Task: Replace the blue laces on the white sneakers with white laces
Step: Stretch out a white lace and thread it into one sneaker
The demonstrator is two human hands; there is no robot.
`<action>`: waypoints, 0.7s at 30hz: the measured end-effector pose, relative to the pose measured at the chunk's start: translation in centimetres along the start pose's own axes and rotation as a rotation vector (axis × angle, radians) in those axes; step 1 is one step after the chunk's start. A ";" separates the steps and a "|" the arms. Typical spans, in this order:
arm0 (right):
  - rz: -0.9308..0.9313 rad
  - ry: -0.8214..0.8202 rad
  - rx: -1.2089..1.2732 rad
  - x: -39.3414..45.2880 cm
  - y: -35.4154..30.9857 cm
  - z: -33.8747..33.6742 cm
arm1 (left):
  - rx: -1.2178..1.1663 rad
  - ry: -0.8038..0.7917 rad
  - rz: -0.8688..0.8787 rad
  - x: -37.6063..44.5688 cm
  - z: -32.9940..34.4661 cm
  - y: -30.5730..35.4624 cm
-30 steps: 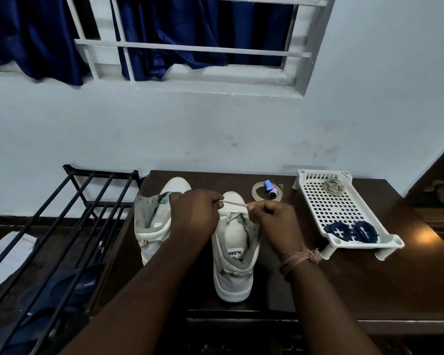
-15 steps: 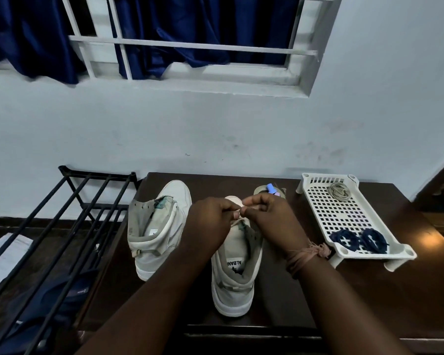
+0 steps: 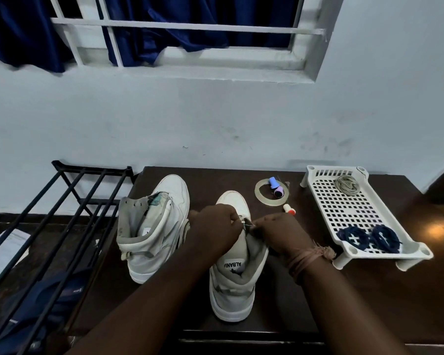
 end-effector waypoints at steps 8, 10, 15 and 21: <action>0.149 -0.004 0.327 0.4 2.2 0.3 | -0.066 -0.026 0.046 -0.1 0.4 0.3; 0.150 -0.006 0.360 0.5 2.2 0.4 | -0.076 -0.045 0.062 0.0 0.5 0.2; 0.115 -0.043 0.328 0.5 1.8 0.3 | -0.128 -0.091 0.127 0.1 0.6 0.0; 0.045 -0.073 0.286 0.3 1.0 0.3 | -0.049 0.044 0.151 0.0 0.6 0.3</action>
Point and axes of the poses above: each hand's wrist, its own x-axis towards the middle knuckle, its own z-axis out of the palm, y = z × x, the point moved 3 cm from there along x, towards the middle knuckle, and after that the axes turned 12 degrees about -z, right-handed, at the moved point
